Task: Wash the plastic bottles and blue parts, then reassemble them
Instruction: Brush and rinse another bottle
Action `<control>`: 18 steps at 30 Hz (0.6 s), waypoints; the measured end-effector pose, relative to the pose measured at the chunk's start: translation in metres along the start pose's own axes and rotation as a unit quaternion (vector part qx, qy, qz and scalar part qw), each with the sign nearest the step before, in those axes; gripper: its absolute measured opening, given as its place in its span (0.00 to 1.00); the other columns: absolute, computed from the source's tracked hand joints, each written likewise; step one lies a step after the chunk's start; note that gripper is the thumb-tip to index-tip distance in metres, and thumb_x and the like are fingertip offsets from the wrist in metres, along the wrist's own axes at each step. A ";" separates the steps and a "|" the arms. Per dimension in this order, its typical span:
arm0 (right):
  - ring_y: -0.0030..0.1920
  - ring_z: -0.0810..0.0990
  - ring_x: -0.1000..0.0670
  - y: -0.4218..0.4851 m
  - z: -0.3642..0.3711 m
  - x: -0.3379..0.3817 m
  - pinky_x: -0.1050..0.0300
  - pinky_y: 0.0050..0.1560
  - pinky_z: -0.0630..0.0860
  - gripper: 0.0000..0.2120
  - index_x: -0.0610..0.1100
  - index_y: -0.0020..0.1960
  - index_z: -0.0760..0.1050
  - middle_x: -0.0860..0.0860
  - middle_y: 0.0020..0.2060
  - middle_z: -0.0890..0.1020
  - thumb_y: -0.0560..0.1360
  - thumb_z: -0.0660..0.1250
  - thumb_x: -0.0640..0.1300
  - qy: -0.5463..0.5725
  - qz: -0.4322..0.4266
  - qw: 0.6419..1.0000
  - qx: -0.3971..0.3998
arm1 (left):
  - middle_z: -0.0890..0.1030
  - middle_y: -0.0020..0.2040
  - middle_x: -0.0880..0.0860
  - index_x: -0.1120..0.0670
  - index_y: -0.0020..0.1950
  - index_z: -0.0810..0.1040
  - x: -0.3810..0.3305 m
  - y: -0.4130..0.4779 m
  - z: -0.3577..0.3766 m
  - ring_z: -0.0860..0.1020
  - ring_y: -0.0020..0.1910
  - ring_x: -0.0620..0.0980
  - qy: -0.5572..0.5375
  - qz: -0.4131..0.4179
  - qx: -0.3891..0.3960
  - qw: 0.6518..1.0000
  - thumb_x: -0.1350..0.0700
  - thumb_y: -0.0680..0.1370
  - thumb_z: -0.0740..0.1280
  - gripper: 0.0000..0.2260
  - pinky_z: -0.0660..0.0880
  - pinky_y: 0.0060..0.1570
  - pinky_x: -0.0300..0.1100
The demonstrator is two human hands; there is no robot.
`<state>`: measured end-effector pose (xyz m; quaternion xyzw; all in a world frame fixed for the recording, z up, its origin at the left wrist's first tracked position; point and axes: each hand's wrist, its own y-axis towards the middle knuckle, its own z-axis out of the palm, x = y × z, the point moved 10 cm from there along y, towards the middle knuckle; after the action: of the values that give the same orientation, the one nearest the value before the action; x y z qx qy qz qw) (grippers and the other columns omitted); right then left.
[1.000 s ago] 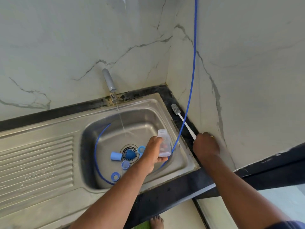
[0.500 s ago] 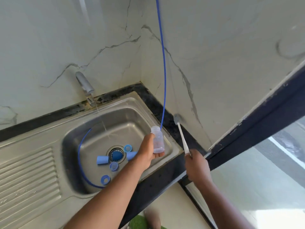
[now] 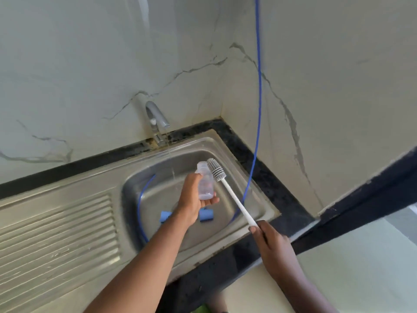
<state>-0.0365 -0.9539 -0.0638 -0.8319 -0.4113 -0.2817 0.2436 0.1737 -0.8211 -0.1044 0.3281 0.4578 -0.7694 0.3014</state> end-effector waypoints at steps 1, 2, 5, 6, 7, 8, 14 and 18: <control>0.33 0.75 0.54 0.006 0.006 0.008 0.56 0.33 0.69 0.12 0.56 0.41 0.68 0.57 0.31 0.77 0.82 0.60 0.57 -0.004 -0.017 1.000 0.013 | 0.78 0.50 0.58 0.58 0.64 0.76 -0.013 -0.001 -0.014 0.77 0.38 0.55 -0.018 0.019 -0.023 0.999 0.48 0.80 0.64 0.18 0.81 0.37 0.50; 0.33 0.75 0.53 0.011 0.012 0.017 0.55 0.34 0.70 0.11 0.58 0.41 0.68 0.59 0.32 0.78 0.82 0.59 0.57 -0.007 -0.037 0.999 0.026 | 0.78 0.51 0.59 0.58 0.64 0.76 -0.025 -0.003 -0.027 0.78 0.37 0.55 -0.037 0.036 -0.039 0.998 0.48 0.81 0.64 0.17 0.80 0.37 0.49; 0.31 0.71 0.52 0.025 0.035 0.044 0.51 0.35 0.70 0.10 0.61 0.42 0.66 0.57 0.30 0.76 0.82 0.57 0.58 -0.024 -0.097 0.992 0.080 | 0.82 0.46 0.58 0.58 0.56 0.79 -0.052 -0.013 -0.064 0.82 0.35 0.55 -0.067 0.069 -0.080 0.992 0.49 0.81 0.63 0.14 0.75 0.33 0.44; 0.31 0.70 0.51 0.031 0.043 0.055 0.50 0.35 0.68 0.09 0.60 0.43 0.65 0.56 0.29 0.75 0.82 0.57 0.58 -0.028 -0.121 0.988 0.095 | 0.82 0.45 0.59 0.58 0.55 0.79 -0.057 -0.017 -0.075 0.81 0.34 0.54 -0.078 0.075 -0.096 0.989 0.49 0.81 0.63 0.13 0.74 0.32 0.43; 0.32 0.70 0.50 0.038 0.049 0.067 0.48 0.36 0.67 0.09 0.59 0.44 0.65 0.55 0.28 0.74 0.83 0.56 0.57 -0.033 -0.141 0.984 0.102 | 0.81 0.46 0.60 0.59 0.56 0.78 -0.061 -0.020 -0.084 0.80 0.33 0.53 -0.088 0.083 -0.108 0.987 0.49 0.81 0.62 0.14 0.74 0.31 0.43; 0.32 0.71 0.48 0.045 0.055 0.080 0.48 0.36 0.66 0.08 0.56 0.46 0.66 0.54 0.27 0.72 0.83 0.56 0.56 -0.033 -0.159 0.981 0.106 | 0.80 0.48 0.61 0.60 0.58 0.78 -0.064 -0.024 -0.090 0.79 0.34 0.53 -0.089 0.094 -0.121 0.984 0.49 0.82 0.61 0.16 0.75 0.30 0.43; 0.31 0.72 0.51 0.061 0.090 0.128 0.48 0.38 0.69 0.10 0.49 0.49 0.69 0.51 0.29 0.74 0.84 0.55 0.53 -0.032 -0.226 0.960 0.163 | 0.80 0.48 0.60 0.59 0.62 0.77 -0.095 -0.038 -0.134 0.80 0.42 0.58 -0.152 0.168 -0.217 0.950 0.47 0.76 0.65 0.20 0.77 0.34 0.45; 0.34 0.77 0.49 0.070 0.103 0.139 0.46 0.39 0.75 0.10 0.53 0.50 0.67 0.50 0.33 0.79 0.84 0.53 0.57 -0.054 -0.248 0.949 0.187 | 0.81 0.44 0.58 0.54 0.55 0.77 -0.108 -0.041 -0.165 0.80 0.36 0.55 -0.133 0.190 -0.273 0.934 0.49 0.78 0.62 0.11 0.77 0.32 0.45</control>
<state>0.1183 -0.8503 -0.0573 -0.6568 -0.6626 -0.2064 0.2948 0.2449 -0.6387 -0.0597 0.2084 0.5352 -0.5798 0.5779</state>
